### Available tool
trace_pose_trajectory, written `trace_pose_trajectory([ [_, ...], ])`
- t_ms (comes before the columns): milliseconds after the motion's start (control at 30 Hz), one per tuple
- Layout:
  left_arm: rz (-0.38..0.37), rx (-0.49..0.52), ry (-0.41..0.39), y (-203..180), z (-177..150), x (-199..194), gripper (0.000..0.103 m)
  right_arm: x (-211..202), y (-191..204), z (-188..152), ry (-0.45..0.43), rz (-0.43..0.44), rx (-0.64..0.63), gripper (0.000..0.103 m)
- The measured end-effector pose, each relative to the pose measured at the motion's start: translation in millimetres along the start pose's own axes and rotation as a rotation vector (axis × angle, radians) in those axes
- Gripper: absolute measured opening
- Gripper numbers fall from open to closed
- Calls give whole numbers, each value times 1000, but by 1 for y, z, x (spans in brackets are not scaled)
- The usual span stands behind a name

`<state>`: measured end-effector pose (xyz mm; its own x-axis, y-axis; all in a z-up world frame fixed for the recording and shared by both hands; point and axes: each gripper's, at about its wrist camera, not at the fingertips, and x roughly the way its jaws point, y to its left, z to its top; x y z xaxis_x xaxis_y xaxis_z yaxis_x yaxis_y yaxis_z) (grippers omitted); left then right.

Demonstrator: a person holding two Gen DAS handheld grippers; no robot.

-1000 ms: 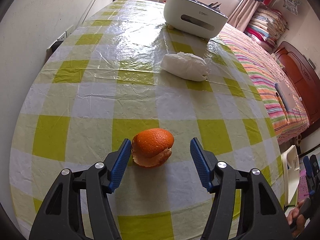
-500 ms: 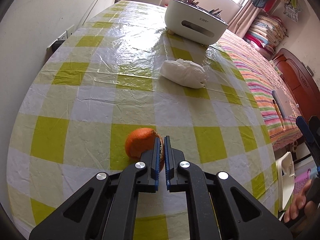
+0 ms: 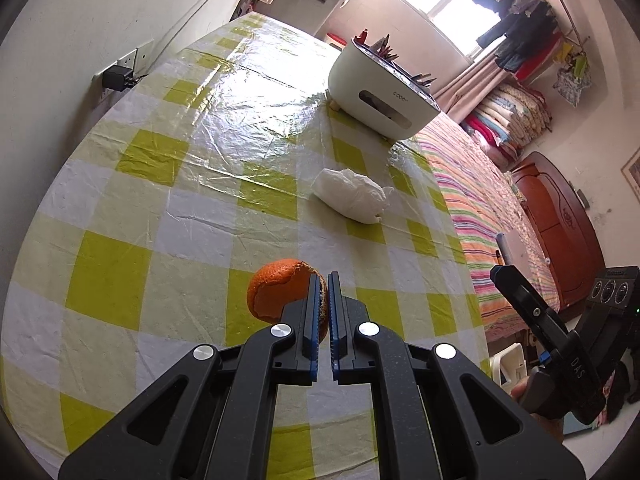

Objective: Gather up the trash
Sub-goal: 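Grasp the white tissue with right tool while left tool holds the orange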

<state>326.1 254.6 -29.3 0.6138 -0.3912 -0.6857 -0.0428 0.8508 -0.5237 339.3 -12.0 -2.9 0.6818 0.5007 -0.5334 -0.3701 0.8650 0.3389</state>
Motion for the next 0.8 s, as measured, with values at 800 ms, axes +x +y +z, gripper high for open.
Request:
trace_pose_trajectory([
  [800, 9, 33, -31, -11, -1, -11, 4, 169, 22, 42, 346, -6, -347, 76],
])
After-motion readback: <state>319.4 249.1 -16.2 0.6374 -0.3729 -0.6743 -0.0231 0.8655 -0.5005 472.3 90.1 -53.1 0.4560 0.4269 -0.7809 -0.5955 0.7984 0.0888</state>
